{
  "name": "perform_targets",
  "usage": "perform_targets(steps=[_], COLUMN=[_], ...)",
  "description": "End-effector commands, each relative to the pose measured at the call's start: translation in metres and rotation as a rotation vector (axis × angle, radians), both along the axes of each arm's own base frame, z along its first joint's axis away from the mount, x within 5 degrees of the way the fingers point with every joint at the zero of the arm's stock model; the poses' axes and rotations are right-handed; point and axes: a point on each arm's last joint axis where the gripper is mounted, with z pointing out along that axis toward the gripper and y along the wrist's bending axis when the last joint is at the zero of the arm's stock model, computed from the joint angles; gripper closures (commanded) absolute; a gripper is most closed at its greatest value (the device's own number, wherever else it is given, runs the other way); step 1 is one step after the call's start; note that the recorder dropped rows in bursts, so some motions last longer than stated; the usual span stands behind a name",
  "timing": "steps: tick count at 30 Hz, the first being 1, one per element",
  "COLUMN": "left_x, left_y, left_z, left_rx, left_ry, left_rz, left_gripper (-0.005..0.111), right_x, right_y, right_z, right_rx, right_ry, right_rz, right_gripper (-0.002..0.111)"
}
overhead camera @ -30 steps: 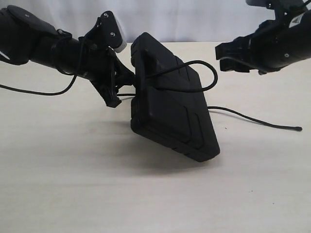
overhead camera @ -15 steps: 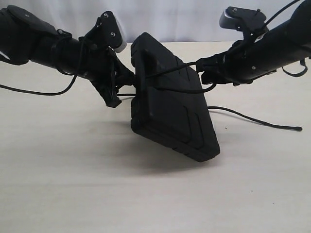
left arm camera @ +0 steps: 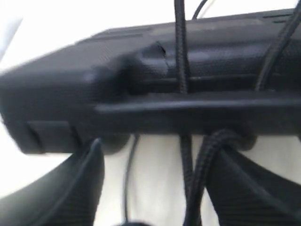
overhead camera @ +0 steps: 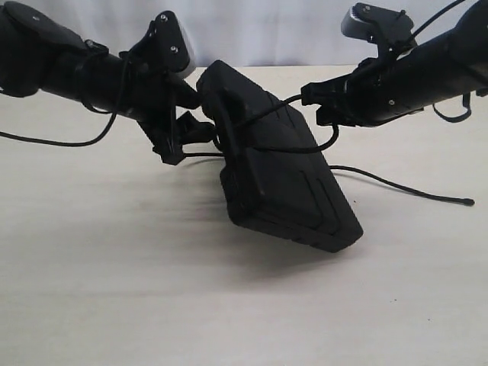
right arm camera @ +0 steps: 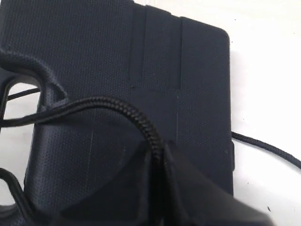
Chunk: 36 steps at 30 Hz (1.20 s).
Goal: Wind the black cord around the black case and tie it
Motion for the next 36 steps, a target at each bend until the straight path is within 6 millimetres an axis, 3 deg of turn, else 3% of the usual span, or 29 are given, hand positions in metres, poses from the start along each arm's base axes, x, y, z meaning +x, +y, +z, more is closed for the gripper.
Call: perform_targets(steps=[1, 4, 8, 16, 20, 23, 26, 32, 34, 35, 36], left_x=[-0.014, -0.024, -0.029, -0.008, 0.002, 0.017, 0.017, 0.028, 0.030, 0.030, 0.031], left_y=[0.001, -0.002, -0.008, -0.019, -0.032, -0.033, -0.044, -0.057, -0.058, -0.060, -0.060], left_z=[0.042, 0.051, 0.039, -0.027, -0.055, -0.047, -0.038, -0.050, -0.046, -0.043, -0.042], left_rx=[-0.003, -0.023, -0.011, -0.054, -0.114, -0.181, -0.246, -0.180, -0.214, -0.240, -0.240], left_ry=[-0.121, -0.108, -0.063, 0.127, 0.079, 0.052, 0.052, 0.027, 0.028, 0.029, 0.024], left_rz=[-0.016, -0.084, -0.219, -0.180, -0.207, -0.064, -0.130, -0.042, -0.022, -0.031, -0.033], left_gripper=[0.047, 0.047, 0.047, 0.047, 0.047, 0.048, 0.048, 0.048, 0.057, 0.076, 0.084], right_x=[0.005, 0.005, 0.003, 0.002, 0.001, 0.000, 0.000, -0.001, -0.001, -0.001, -0.001], right_y=[-0.003, -0.003, -0.004, -0.004, -0.003, -0.003, -0.003, -0.003, -0.003, -0.003, -0.003], right_z=[0.005, 0.009, 0.016, 0.016, 0.016, 0.015, 0.015, 0.015, 0.015, 0.015, 0.015], right_rx=[0.000, 0.002, 0.006, 0.013, -0.018, -0.035, -0.038, -0.052, -0.052, -0.042, -0.031], right_ry=[-0.047, -0.074, -0.101, -0.087, -0.095, -0.099, -0.100, -0.098, -0.099, -0.092, -0.085], right_rz=[-0.018, -0.027, -0.031, -0.027, 0.021, 0.049, 0.053, 0.080, 0.080, 0.066, 0.053], right_gripper=[0.104, 0.104, 0.104, 0.104, 0.104, 0.104, 0.104, 0.104, 0.104, 0.100, 0.097])
